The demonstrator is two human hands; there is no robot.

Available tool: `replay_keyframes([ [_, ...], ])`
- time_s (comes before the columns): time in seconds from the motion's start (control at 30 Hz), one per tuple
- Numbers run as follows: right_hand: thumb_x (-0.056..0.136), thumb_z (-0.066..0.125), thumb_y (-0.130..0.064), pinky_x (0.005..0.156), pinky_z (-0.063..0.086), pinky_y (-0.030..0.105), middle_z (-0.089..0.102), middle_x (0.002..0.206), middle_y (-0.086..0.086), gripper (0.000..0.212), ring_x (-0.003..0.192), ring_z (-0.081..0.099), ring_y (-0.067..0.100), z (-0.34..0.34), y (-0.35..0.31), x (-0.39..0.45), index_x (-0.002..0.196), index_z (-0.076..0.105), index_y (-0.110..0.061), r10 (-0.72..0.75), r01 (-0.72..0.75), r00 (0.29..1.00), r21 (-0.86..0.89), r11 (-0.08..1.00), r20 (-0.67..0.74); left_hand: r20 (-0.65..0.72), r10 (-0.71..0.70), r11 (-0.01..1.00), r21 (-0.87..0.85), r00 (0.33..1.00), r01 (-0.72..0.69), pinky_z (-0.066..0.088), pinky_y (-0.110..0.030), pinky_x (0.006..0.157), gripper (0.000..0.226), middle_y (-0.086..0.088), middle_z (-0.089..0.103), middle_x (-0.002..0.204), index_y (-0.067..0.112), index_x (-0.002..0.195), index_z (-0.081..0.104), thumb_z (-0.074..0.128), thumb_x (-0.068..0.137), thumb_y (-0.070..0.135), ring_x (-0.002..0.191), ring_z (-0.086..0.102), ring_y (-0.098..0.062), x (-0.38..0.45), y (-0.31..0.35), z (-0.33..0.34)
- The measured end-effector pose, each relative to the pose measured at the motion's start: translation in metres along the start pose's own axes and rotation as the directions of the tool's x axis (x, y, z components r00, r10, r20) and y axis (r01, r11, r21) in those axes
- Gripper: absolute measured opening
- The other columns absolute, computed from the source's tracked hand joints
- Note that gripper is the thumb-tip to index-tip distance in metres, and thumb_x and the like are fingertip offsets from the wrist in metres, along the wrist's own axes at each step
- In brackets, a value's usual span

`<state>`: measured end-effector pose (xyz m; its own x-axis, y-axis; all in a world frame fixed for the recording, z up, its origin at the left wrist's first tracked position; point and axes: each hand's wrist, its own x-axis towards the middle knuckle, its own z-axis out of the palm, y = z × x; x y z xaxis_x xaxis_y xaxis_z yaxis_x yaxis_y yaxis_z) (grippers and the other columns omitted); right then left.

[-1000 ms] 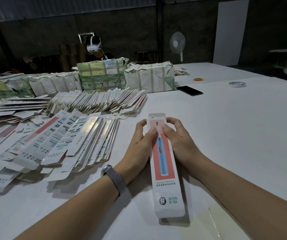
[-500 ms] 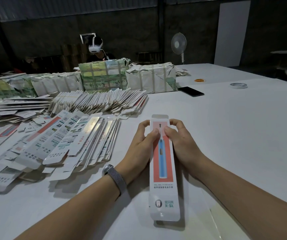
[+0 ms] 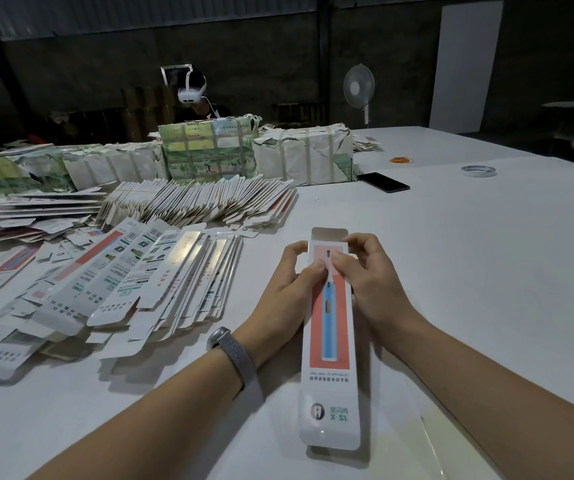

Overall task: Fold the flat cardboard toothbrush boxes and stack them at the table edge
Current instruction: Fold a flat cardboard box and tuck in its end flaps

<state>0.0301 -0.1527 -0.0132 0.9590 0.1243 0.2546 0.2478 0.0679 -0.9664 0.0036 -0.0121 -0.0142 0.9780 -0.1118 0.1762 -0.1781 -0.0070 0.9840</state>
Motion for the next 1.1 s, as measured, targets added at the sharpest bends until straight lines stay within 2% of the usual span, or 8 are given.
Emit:
replay_keyframes([
  [0.17,0.100,0.057,-0.025,0.066,0.059,0.024,0.066,0.107,-0.001,0.010,0.081,0.074,0.018,-0.0007,-0.0010,0.0009,0.105,0.050,-0.030,-0.042,0.042,0.999,0.028,0.999,-0.005,-0.012,0.008,1.000,-0.011,1.000,-0.008,0.059,-0.025,0.064,0.024,-0.001,0.077,0.085,0.036,0.127,0.037,0.048,0.106,0.035,0.074,0.076,-0.020,-0.0010,-0.0008,0.0018],
  [0.3,0.099,0.058,-0.020,0.065,0.057,0.025,0.061,0.109,0.001,0.021,0.077,0.073,0.017,-0.0010,-0.0014,0.0024,0.102,0.045,-0.036,-0.059,0.060,0.998,0.056,0.997,-0.019,-0.014,-0.009,1.000,-0.015,1.000,0.009,0.059,-0.028,0.067,0.031,-0.003,0.078,0.086,0.036,0.133,0.034,0.048,0.106,0.034,0.076,0.076,-0.021,0.0010,-0.0031,0.0007],
  [0.47,0.099,0.059,-0.016,0.063,0.057,0.025,0.062,0.112,0.004,0.023,0.078,0.073,0.018,-0.0020,-0.0011,0.0034,0.103,0.046,-0.035,-0.061,0.061,0.998,0.079,0.995,-0.011,0.014,0.018,1.000,-0.010,1.000,-0.018,0.057,-0.022,0.064,0.026,0.002,0.077,0.081,0.041,0.129,0.040,0.046,0.107,0.029,0.073,0.075,-0.014,-0.0002,-0.0006,0.0003],
  [0.63,0.100,0.057,-0.014,0.062,0.056,0.022,0.064,0.110,0.003,0.022,0.075,0.073,0.013,-0.0023,-0.0018,0.0034,0.106,0.049,-0.034,-0.069,0.069,0.998,0.068,0.995,-0.005,0.015,0.045,0.997,-0.063,0.999,-0.044,0.058,-0.025,0.065,0.030,-0.003,0.077,0.083,0.038,0.131,0.045,0.047,0.107,0.020,0.072,0.074,-0.017,-0.0001,0.0013,0.0022],
  [0.77,0.101,0.055,-0.015,0.064,0.055,0.019,0.065,0.110,-0.003,0.022,0.081,0.073,0.010,-0.0040,0.0000,0.0024,0.110,0.054,-0.035,-0.077,0.077,0.997,0.033,0.997,0.014,0.022,0.038,0.997,-0.068,0.999,-0.037,0.059,-0.026,0.065,0.026,-0.004,0.076,0.082,0.037,0.127,0.045,0.048,0.106,0.021,0.071,0.074,-0.018,-0.0017,0.0030,0.0020],
  [0.87,0.102,0.054,-0.013,0.064,0.054,0.018,0.067,0.105,-0.007,0.022,0.080,0.072,0.007,-0.0041,0.0011,0.0035,0.111,0.059,-0.033,-0.090,0.089,0.996,0.031,0.996,0.025,0.004,0.040,0.996,-0.078,0.999,-0.040,0.060,-0.029,0.065,0.025,-0.005,0.075,0.083,0.035,0.125,0.047,0.048,0.106,0.018,0.070,0.072,-0.019,-0.0013,0.0039,0.0016],
  [1.03,0.101,0.053,-0.009,0.064,0.055,0.022,0.070,0.086,-0.014,0.021,0.073,0.070,0.009,-0.0032,0.0013,0.0048,0.101,0.064,-0.027,-0.076,0.076,0.997,0.011,0.997,0.021,0.005,0.043,0.998,-0.052,0.999,-0.043,0.059,-0.028,0.064,0.023,-0.006,0.075,0.082,0.032,0.125,0.047,0.048,0.107,0.019,0.069,0.072,-0.020,-0.0018,0.0028,-0.0002],
  [1.1,0.100,0.053,-0.008,0.064,0.058,0.024,0.069,0.086,-0.010,0.021,0.073,0.070,0.011,-0.0030,0.0004,0.0050,0.096,0.064,-0.026,-0.071,0.071,0.997,-0.012,0.997,0.011,0.020,0.046,0.999,-0.004,0.999,-0.046,0.059,-0.028,0.066,0.022,-0.005,0.076,0.083,0.035,0.125,0.045,0.048,0.107,0.023,0.072,0.074,-0.020,-0.0017,0.0012,-0.0003],
])
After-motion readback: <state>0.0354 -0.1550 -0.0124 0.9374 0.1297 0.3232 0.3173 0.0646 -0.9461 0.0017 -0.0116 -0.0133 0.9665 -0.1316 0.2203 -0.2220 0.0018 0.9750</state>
